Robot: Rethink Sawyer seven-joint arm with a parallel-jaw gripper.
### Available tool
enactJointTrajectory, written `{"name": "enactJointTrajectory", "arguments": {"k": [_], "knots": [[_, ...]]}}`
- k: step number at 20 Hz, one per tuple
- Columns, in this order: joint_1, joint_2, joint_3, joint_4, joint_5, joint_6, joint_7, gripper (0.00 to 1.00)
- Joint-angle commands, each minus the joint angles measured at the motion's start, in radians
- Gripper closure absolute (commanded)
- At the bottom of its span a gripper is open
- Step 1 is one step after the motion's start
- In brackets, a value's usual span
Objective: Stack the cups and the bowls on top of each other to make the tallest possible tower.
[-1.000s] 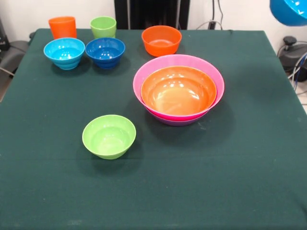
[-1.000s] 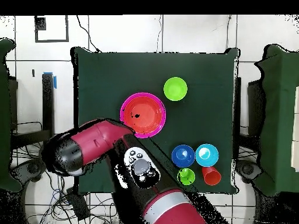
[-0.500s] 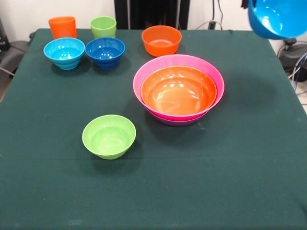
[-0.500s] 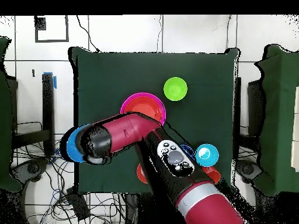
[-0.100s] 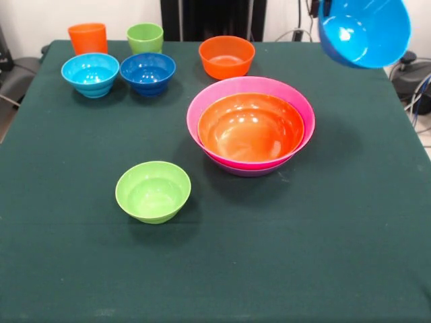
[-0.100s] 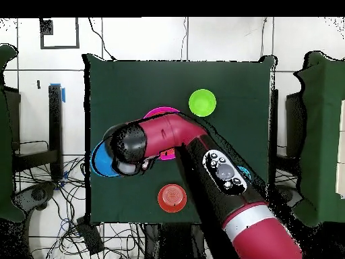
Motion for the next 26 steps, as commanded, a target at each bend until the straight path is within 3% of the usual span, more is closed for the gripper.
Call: {"name": "enactJointTrajectory", "arguments": {"k": [1,9,26], "knots": [[-0.020,0.108,0.001,-0.223,-0.142,0.144,-0.362,1.00],[-0.042,0.145,0.024,-0.275,-0.162,0.177,-0.395,1.00],[-0.090,0.219,0.018,-0.308,-0.169,0.125,-0.481,1.00]]}}
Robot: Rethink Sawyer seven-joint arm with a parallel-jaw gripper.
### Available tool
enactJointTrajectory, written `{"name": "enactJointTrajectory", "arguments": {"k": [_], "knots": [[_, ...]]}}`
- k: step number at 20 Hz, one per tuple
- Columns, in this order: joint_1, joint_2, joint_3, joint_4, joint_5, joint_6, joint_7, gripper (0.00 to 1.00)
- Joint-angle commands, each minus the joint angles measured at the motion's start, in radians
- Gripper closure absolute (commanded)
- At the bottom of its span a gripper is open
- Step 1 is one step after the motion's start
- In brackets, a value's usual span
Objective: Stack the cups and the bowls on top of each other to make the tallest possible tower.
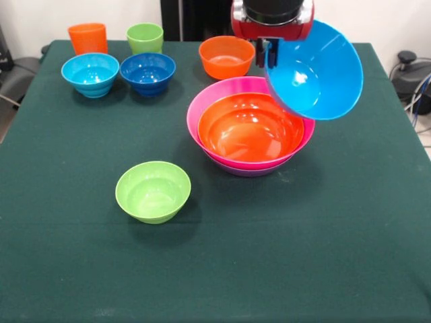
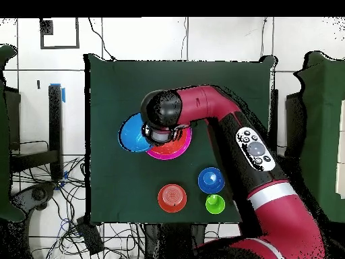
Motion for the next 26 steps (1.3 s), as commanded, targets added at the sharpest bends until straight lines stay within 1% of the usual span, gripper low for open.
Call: {"name": "enactJointTrajectory", "arguments": {"k": [1,4,8,13,14,22,26], "knots": [[-0.021,0.065,0.010,-0.074,-0.068,0.024,-0.299,1.00],[-0.030,0.083,0.011,-0.081,-0.072,0.014,-0.309,1.00],[-0.035,0.087,0.011,-0.079,-0.077,-0.001,-0.303,1.00],[-0.037,0.093,0.014,-0.081,-0.074,0.002,-0.300,1.00],[-0.038,0.094,0.015,-0.081,-0.073,0.002,-0.300,0.00],[-0.035,0.102,0.020,-0.095,-0.078,0.019,-0.317,0.00],[-0.037,0.110,0.022,-0.094,-0.079,0.007,-0.314,0.00]]}}
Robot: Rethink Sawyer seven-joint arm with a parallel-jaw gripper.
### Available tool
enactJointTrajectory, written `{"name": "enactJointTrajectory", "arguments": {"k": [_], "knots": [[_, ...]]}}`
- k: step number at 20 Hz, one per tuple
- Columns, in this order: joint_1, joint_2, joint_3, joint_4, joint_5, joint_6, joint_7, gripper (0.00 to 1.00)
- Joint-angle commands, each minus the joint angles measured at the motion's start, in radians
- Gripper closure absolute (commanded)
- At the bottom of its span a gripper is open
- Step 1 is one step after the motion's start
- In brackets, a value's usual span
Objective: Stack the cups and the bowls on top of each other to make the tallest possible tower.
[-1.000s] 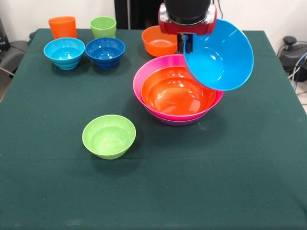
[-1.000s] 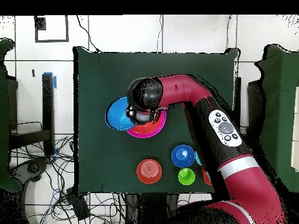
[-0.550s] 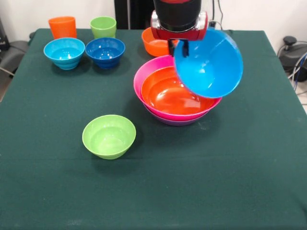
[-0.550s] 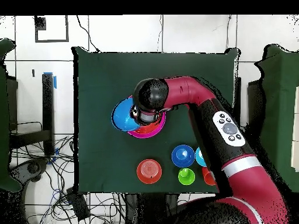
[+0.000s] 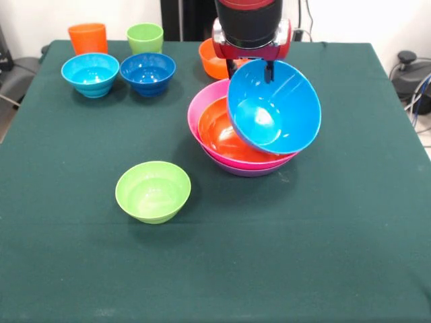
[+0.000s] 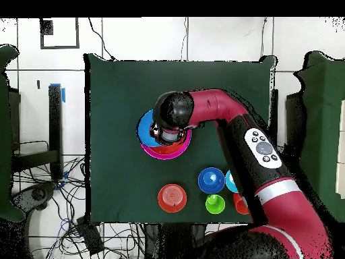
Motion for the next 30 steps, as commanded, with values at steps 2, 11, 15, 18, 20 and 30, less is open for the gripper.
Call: {"name": "enactJointTrajectory", "arguments": {"k": [2,11,15,18,20,30], "knots": [[0.004,0.036,0.021,-0.068,-0.060,0.008,-0.283,0.00],[0.013,-0.010,0.023,-0.083,-0.039,0.135,-0.304,0.00],[0.059,-0.191,0.041,-0.029,0.050,0.292,-0.198,0.00],[0.095,-0.257,0.043,0.003,0.119,0.333,-0.084,0.00],[0.103,-0.267,0.046,0.045,0.173,0.279,-0.014,0.00],[0.185,-0.310,-0.029,0.179,0.250,0.038,0.102,0.00]]}}
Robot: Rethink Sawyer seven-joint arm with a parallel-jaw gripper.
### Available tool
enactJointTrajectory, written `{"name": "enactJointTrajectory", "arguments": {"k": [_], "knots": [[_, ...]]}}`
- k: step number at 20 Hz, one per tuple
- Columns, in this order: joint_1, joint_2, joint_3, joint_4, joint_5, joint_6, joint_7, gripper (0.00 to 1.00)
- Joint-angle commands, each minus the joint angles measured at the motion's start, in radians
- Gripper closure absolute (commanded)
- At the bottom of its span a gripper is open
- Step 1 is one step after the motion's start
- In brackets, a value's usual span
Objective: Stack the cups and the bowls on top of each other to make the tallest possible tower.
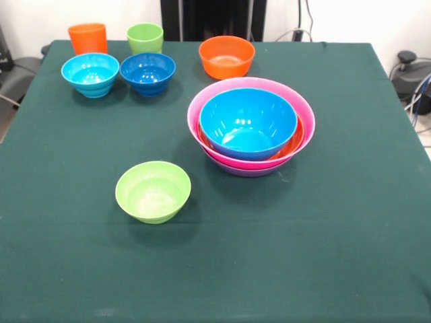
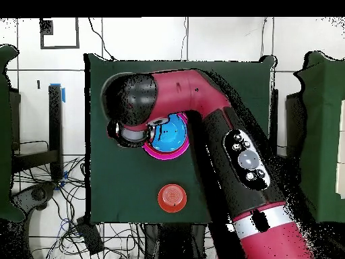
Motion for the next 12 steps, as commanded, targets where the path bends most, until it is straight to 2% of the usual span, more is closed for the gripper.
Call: {"name": "enactJointTrajectory", "arguments": {"k": [1,4,7,8,9,11,12], "knots": [[0.073,-0.015,-0.046,0.141,-0.012,-0.165,0.111,0.00],[0.120,0.018,-0.079,0.141,-0.061,-0.265,0.139,0.00],[0.175,0.149,-0.142,0.141,-0.174,-0.544,0.194,0.00],[0.185,0.212,-0.172,0.139,-0.209,-0.683,0.218,0.00],[0.175,0.285,-0.183,0.137,-0.217,-0.814,0.211,0.00],[0.152,0.398,-0.185,0.104,-0.264,-0.992,0.126,0.00],[0.149,0.418,-0.186,0.093,-0.290,-1.049,0.101,0.00]]}}
